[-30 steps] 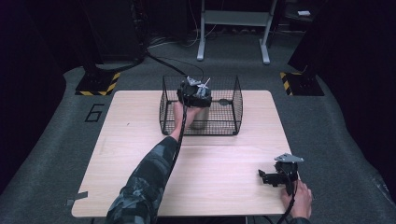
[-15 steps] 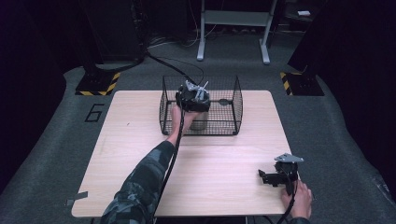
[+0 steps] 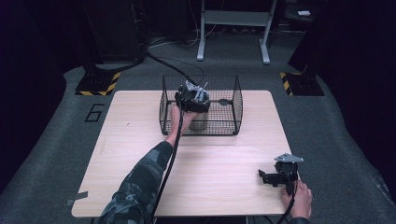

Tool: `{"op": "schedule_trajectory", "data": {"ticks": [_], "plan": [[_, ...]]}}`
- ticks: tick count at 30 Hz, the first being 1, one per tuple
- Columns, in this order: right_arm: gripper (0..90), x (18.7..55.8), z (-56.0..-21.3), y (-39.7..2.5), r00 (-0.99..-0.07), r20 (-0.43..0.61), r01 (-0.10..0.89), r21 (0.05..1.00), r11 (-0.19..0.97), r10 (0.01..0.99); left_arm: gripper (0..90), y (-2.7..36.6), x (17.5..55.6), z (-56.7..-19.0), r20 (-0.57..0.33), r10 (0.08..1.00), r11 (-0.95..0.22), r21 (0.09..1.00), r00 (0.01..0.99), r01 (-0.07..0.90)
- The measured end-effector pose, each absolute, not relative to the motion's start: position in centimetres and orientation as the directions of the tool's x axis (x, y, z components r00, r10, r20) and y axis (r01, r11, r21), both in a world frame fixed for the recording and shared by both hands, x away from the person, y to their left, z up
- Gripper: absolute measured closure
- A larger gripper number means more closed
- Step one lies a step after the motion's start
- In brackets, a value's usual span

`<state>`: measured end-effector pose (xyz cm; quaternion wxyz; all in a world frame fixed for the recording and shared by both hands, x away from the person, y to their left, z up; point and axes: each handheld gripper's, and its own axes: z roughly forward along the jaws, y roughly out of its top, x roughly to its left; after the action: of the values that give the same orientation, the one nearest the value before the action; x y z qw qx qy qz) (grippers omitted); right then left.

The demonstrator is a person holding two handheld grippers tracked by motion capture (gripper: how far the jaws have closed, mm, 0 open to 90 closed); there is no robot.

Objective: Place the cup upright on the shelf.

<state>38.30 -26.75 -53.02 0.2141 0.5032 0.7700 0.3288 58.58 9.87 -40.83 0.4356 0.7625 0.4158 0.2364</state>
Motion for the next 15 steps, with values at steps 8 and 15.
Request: {"op": "schedule_trajectory", "data": {"ticks": [8, 15], "plan": [[0.0, 38.3, -53.0, -26.8, -0.402, 0.001, 0.634, 0.722, 0.278, 0.916, 0.5, 10.2, 58.3, -40.3, -0.004, 0.832, -0.279, 0.861, 0.555, 0.425], [0.0, 38.3, -53.0, -26.8, -0.402, 0.000, 0.634, 0.722, 0.278, 0.916, 0.0, 10.8, 57.8, -39.3, -0.022, 0.812, -0.289, 0.854, 0.583, 0.434]]}}
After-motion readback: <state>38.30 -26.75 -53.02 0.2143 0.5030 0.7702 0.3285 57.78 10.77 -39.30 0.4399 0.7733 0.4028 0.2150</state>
